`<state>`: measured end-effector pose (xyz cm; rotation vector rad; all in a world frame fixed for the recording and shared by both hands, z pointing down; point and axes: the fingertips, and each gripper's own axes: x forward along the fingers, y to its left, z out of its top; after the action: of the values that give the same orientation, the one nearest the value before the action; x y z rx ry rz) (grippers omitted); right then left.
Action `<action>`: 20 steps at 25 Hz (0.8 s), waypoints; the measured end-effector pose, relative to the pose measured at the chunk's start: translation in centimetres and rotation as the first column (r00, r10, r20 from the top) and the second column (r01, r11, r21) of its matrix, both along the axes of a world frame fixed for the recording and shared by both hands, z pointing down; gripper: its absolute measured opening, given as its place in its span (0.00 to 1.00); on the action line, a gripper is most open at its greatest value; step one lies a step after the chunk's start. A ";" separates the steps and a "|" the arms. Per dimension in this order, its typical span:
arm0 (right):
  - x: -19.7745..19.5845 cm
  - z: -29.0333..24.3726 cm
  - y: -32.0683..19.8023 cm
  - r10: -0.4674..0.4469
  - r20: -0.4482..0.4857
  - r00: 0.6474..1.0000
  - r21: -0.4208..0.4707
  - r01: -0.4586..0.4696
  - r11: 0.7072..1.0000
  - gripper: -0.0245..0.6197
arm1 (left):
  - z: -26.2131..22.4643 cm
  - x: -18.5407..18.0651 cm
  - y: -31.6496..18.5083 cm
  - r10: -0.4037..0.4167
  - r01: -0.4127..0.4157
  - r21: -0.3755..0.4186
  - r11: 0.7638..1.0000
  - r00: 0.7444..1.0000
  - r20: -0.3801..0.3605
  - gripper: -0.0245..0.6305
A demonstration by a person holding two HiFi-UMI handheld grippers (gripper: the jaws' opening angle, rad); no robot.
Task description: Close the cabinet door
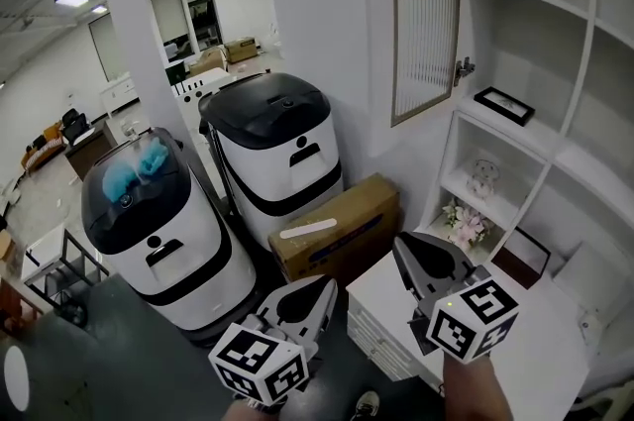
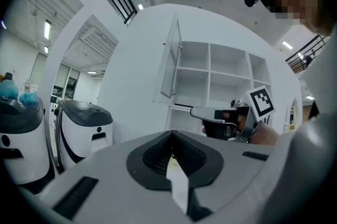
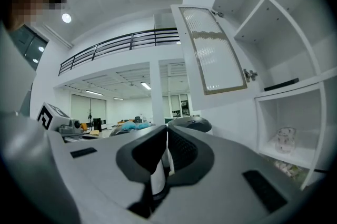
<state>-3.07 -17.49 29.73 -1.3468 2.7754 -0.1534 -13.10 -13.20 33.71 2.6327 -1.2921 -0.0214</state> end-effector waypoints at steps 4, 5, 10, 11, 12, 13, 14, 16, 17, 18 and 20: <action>0.1 -0.5 -3.2 -0.020 0.006 1.000 0.011 0.020 1.000 0.05 | -0.2 0.5 -2.8 -0.019 0.019 -0.002 1.000 1.000 0.014 0.04; 0.1 -0.6 -3.9 -0.027 0.006 1.000 0.014 0.027 1.000 0.05 | -0.2 0.7 -3.4 -0.024 0.024 -0.001 1.000 1.000 0.019 0.04; 0.5 -0.7 -6.5 -0.047 0.013 0.999 0.016 0.047 0.999 0.05 | -0.4 1.3 -5.7 -0.042 0.042 0.001 0.999 0.999 0.033 0.04; 0.5 -0.9 -6.9 -0.048 0.015 0.999 0.019 0.048 0.999 0.05 | -0.5 1.4 -6.1 -0.042 0.042 0.004 0.999 0.999 0.035 0.04; 0.5 -1.0 -7.3 -0.048 0.016 0.999 0.022 0.048 0.999 0.05 | -0.7 1.5 -6.5 -0.041 0.040 0.007 0.999 0.999 0.036 0.04; 0.5 -1.2 -7.7 -0.047 0.017 0.999 0.026 0.047 0.999 0.05 | -0.8 1.6 -7.0 -0.038 0.037 0.010 0.999 0.999 0.037 0.04; 0.5 -1.3 -8.2 -0.046 0.020 0.999 0.030 0.045 0.999 0.05 | -0.9 1.7 -7.4 -0.034 0.034 0.013 0.999 0.999 0.038 0.04; 0.5 -1.4 -9.1 -0.040 0.023 0.999 0.033 0.040 0.999 0.06 | -1.0 1.7 -8.4 -0.025 0.025 0.016 1.000 0.999 0.038 0.04; 0.4 -1.4 -9.6 -0.036 0.023 0.999 0.034 0.036 0.999 0.10 | -1.1 1.7 -9.0 -0.019 0.018 0.019 1.000 0.999 0.038 0.04; 0.3 -1.5 -10.0 -0.031 0.023 0.999 0.036 0.030 0.999 0.14 | -1.2 1.7 -9.5 -0.011 0.010 0.022 1.000 0.999 0.037 0.04; 0.2 -1.7 -11.0 -0.011 0.023 1.000 0.042 0.010 0.999 0.14 | -1.3 1.5 -10.6 0.011 -0.012 0.028 1.000 0.999 0.037 0.04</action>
<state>-2.90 -28.48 28.05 -1.3123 2.7509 -0.1109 -11.56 -23.83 32.41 2.6760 -1.2978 0.0102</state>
